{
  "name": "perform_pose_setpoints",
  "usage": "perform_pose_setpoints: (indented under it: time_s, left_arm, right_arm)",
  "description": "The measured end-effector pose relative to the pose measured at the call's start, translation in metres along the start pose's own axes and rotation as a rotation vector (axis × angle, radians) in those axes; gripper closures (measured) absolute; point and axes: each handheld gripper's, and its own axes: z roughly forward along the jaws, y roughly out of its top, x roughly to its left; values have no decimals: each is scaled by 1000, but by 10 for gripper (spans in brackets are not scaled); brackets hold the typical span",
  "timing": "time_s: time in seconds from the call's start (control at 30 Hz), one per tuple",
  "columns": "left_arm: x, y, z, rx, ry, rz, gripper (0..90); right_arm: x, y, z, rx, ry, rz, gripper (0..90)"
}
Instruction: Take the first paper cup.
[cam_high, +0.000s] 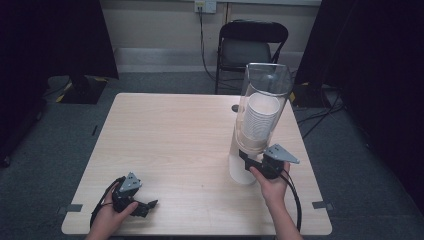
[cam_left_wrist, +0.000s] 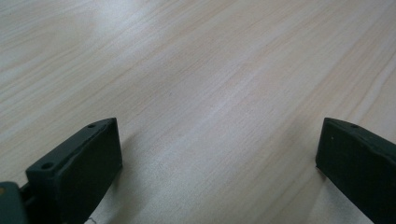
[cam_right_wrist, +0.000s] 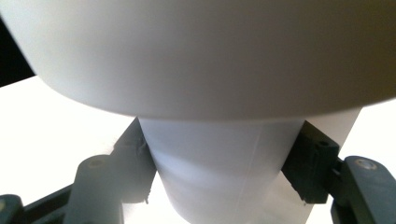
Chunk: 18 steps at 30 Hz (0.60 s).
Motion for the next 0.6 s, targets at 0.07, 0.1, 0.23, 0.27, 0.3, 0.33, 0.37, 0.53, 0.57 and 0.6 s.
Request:
perform_pose_setpoints:
  time_s: [0.07,0.1,0.23,0.27,0.3,0.33,0.37,0.53,0.57,0.6]
  left_arm:
    - [0,0,0,-3,0,-4,0]
    - [0,0,0,0,0,-1,0]
    - [0,0,0,-1,0,-1,0]
    - [0,0,0,-2,1,-4,0]
    - [0,0,0,-3,0,-3,0]
    - [0,0,0,-3,0,-3,0]
    - [0,0,0,-1,0,-2,0]
    - [0,0,0,0,0,-1,0]
    - [0,0,0,-2,0,-3,0]
    - [0,0,0,-2,1,-3,0]
  right_arm:
    - [0,-1,0,-5,1,-6,352]
    - [0,-1,0,-1,3,-6,353]
    - [-1,-2,1,-13,10,-8,356]
    - [-1,-2,0,-4,6,-11,356]
    - [-1,-2,1,-9,11,-13,357]
    - [-1,-2,1,-9,11,-13,357]
    - [-2,-2,1,-11,16,-11,358]
    - [-3,-3,3,-19,21,-7,360]
    - [-3,-3,3,-14,25,-2,360]
    - [-3,-4,3,-12,26,-3,360]
